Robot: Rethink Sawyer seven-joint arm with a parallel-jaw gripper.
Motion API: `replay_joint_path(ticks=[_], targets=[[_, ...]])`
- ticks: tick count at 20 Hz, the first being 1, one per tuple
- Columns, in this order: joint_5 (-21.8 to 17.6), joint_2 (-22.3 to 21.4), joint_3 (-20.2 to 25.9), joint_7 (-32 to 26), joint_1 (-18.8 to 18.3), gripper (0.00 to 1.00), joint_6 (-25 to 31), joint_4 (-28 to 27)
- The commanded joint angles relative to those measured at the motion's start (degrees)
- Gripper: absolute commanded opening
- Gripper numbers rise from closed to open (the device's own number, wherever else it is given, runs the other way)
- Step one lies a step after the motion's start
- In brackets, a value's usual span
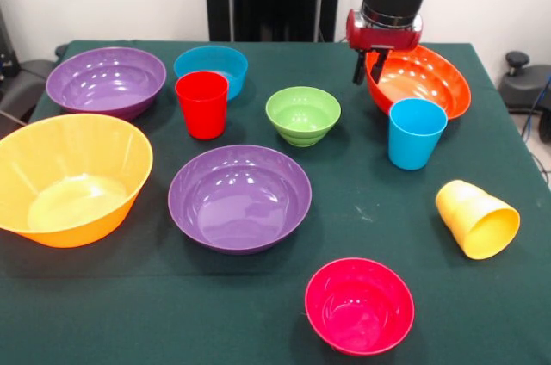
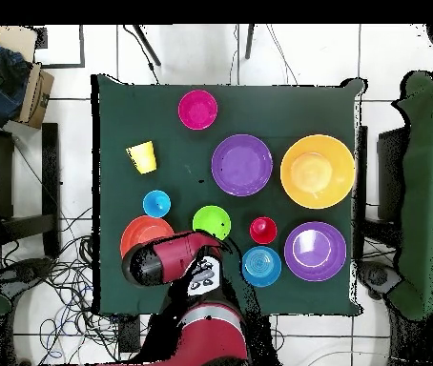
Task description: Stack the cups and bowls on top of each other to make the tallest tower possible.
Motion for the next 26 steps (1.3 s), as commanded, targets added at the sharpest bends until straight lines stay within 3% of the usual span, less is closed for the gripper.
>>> replay_joint_path(ticks=[1, 26], targets=[[-1.8, 1.85, 5.27, 4.34, 0.92, 0.0, -4.3, 3.08], [-1.28, 1.15, 5.44, 5.4, 0.94, 0.0, -8.08, 7.19]])
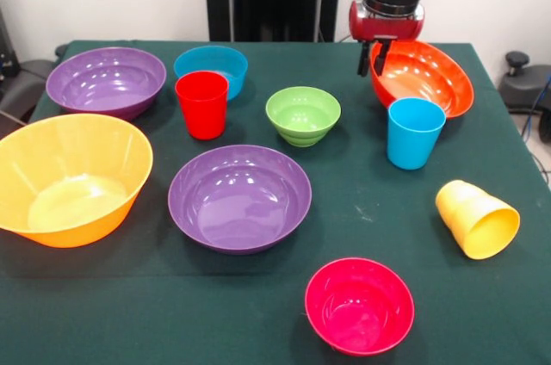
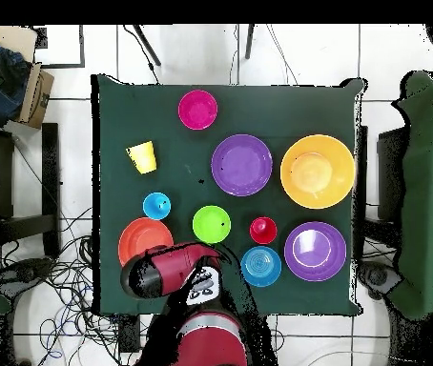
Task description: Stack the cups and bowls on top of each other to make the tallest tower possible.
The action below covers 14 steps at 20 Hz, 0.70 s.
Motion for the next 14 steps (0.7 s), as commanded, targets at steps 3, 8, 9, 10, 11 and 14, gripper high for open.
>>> replay_joint_path(ticks=[3, 8, 9, 10, 11, 14], targets=[[-1.46, 2.52, 4.75, 5.59, 1.01, 0.0, -4.42, 3.57], [-1.26, 2.2, 4.82, 5.06, 0.78, 0.0, -3.58, 3.34], [-1.16, 2.03, 4.94, 4.95, 0.71, 0.0, -3.27, 3.36], [-1.0, 1.7, 5.06, 4.83, 0.64, 0.0, -2.79, 3.4], [-0.87, 1.27, 5.34, 4.63, 0.44, 0.0, -2.21, 3.5], [-0.46, -0.13, 6.2, 4.13, -0.28, 0.0, -0.66, 4.12]])
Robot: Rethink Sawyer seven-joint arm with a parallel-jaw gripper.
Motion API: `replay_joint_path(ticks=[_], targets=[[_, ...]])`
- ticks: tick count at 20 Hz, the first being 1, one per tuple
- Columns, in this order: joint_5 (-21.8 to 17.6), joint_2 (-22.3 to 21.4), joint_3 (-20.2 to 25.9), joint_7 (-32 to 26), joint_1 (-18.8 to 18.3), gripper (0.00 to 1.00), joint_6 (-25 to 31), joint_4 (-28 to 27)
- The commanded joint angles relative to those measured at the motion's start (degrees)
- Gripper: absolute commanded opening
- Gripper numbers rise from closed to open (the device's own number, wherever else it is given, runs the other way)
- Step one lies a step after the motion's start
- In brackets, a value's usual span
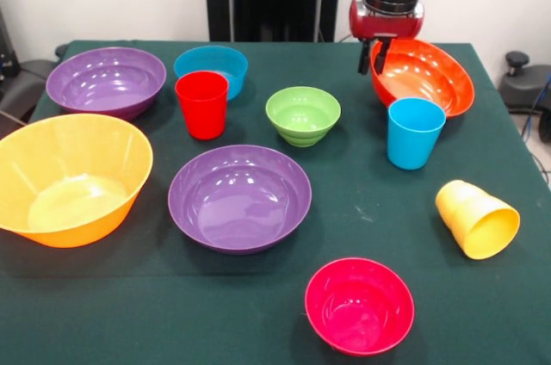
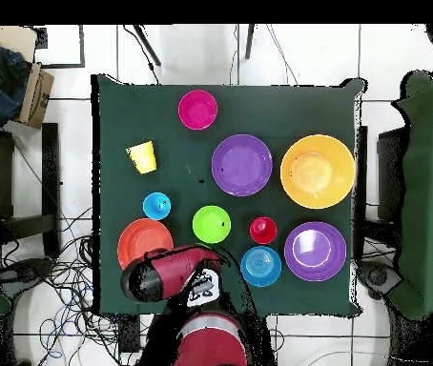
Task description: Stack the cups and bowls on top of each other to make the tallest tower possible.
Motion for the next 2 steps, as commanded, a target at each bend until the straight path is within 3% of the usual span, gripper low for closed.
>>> replay_joint_path(ticks=[1, 2], targets=[[-0.24, -0.62, 6.39, 3.97, -0.43, 0.0, 1.38, 3.06], [-0.05, -1.03, 6.5, 3.95, -0.44, 0.0, 1.82, 3.2]])
